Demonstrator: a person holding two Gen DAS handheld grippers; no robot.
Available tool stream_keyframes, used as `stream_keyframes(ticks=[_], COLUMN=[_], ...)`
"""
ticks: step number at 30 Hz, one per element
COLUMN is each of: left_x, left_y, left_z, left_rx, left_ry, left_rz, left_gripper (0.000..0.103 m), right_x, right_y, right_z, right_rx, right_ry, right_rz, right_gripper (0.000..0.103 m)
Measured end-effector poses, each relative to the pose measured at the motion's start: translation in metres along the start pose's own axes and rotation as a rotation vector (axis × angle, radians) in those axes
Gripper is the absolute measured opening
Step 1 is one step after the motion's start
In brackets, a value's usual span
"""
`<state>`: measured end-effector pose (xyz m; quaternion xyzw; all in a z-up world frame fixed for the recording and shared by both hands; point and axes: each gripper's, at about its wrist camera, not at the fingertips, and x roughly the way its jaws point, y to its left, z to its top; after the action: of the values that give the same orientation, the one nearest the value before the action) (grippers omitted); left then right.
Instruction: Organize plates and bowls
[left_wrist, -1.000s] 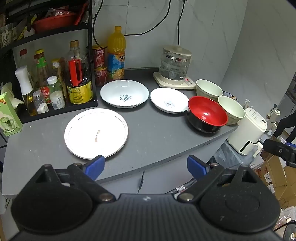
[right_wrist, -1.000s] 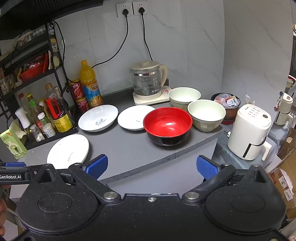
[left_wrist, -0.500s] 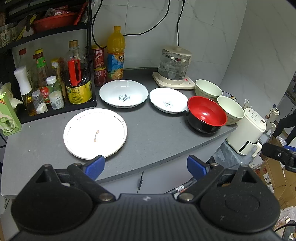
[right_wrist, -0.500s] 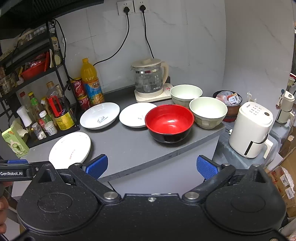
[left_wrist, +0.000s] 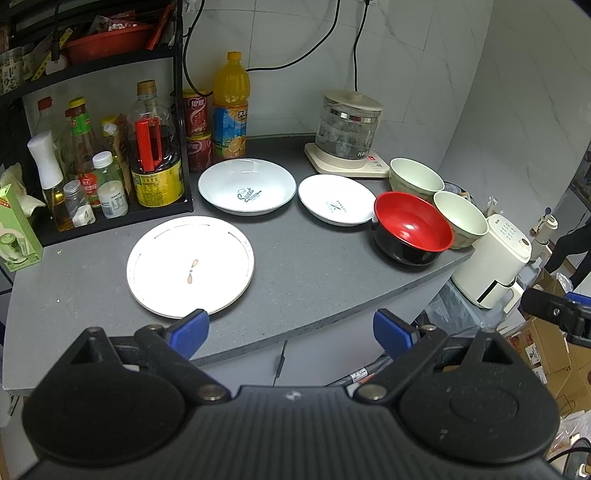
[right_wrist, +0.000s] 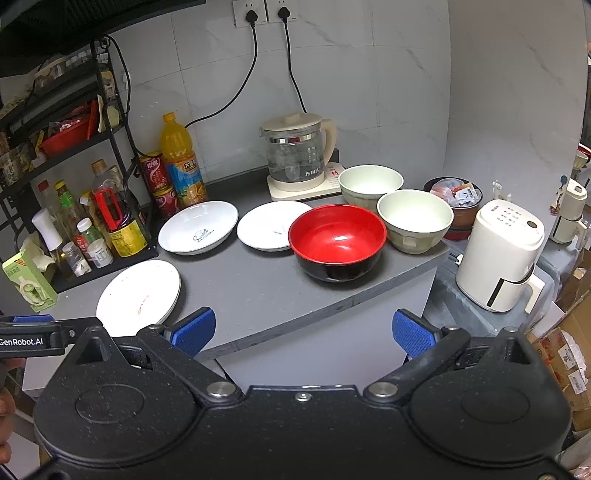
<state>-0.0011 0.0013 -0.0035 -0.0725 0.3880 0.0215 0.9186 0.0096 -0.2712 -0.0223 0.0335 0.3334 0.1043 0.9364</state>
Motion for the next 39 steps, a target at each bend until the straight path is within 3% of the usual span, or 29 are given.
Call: stream_keyframes(ticks=[39], left_x=[-0.0019], left_y=[0.0003], left_z=[0.0023], left_rx=[-0.007], left_ry=[0.004], left_rz=[0.003], left_gripper=[0.095], right_x=[0.0000], right_y=[-0.0008], right_z=[-0.0006], right_rx=[0.008], right_ry=[0.003], right_rz=[-0.007], right_gripper=[0.103])
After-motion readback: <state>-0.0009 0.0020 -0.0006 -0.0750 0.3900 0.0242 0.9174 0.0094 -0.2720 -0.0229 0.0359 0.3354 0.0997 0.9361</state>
